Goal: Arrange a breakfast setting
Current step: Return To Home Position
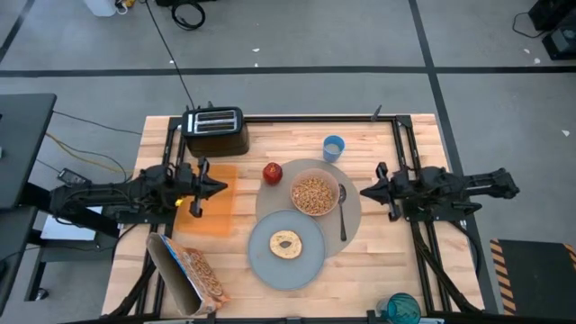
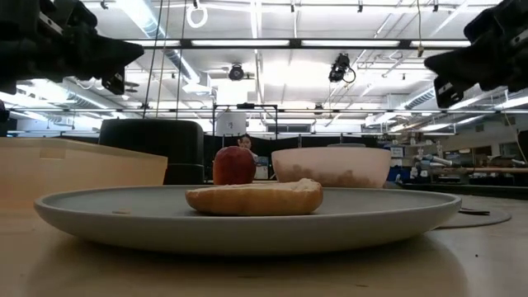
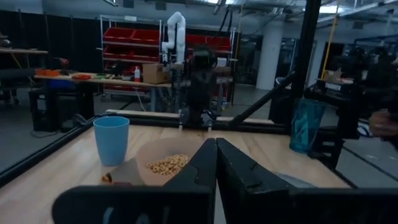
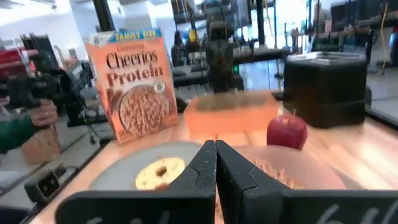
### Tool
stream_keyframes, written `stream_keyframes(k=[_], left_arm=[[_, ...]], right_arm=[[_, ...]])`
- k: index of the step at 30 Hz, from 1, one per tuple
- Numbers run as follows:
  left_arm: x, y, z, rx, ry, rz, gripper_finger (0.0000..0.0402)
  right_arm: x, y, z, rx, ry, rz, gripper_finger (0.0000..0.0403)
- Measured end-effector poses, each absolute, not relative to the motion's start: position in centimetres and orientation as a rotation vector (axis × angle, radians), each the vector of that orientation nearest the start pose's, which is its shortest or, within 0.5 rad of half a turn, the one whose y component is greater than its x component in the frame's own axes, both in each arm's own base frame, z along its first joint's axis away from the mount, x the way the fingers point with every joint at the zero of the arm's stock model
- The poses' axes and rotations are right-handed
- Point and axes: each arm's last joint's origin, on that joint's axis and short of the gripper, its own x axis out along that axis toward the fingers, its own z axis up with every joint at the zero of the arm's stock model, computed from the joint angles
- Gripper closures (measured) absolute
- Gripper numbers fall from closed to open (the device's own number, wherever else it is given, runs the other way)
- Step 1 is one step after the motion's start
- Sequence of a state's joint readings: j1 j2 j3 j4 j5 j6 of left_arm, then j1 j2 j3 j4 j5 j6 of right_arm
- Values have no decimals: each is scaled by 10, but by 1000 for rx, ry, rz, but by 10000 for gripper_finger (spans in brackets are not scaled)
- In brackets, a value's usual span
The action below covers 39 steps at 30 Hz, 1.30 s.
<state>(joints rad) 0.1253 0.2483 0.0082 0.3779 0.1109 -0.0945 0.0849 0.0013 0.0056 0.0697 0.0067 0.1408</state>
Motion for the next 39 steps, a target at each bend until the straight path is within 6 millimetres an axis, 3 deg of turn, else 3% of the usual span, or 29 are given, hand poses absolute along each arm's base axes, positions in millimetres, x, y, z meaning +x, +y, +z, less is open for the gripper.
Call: stream_keyframes(k=[4, 7, 14, 20, 24, 27, 32, 39], left_arm=[[111, 11, 183, -77, -153, 6, 389], [111, 11, 183, -68, -152, 4, 389], [111, 9, 181, -69, -133, -37, 388], [111, 13, 180, -106, -129, 71, 392], [111, 12, 180, -83, -123, 38, 396], [108, 9, 182, -63, -143, -36, 394], [100, 15, 170, -63, -40, 102, 392], [97, 9, 174, -32, -90, 45, 392]], right_arm=[[97, 8, 171, 136, -54, 87, 396], [97, 10, 173, 134, -65, 192, 396], [97, -2, 171, 116, -48, 121, 397], [98, -6, 169, 122, -33, 71, 385], [98, -7, 169, 119, -30, 17, 376], [98, -7, 169, 117, -32, 17, 375], [98, -7, 169, 117, -32, 17, 376], [98, -7, 169, 117, -32, 17, 376]])
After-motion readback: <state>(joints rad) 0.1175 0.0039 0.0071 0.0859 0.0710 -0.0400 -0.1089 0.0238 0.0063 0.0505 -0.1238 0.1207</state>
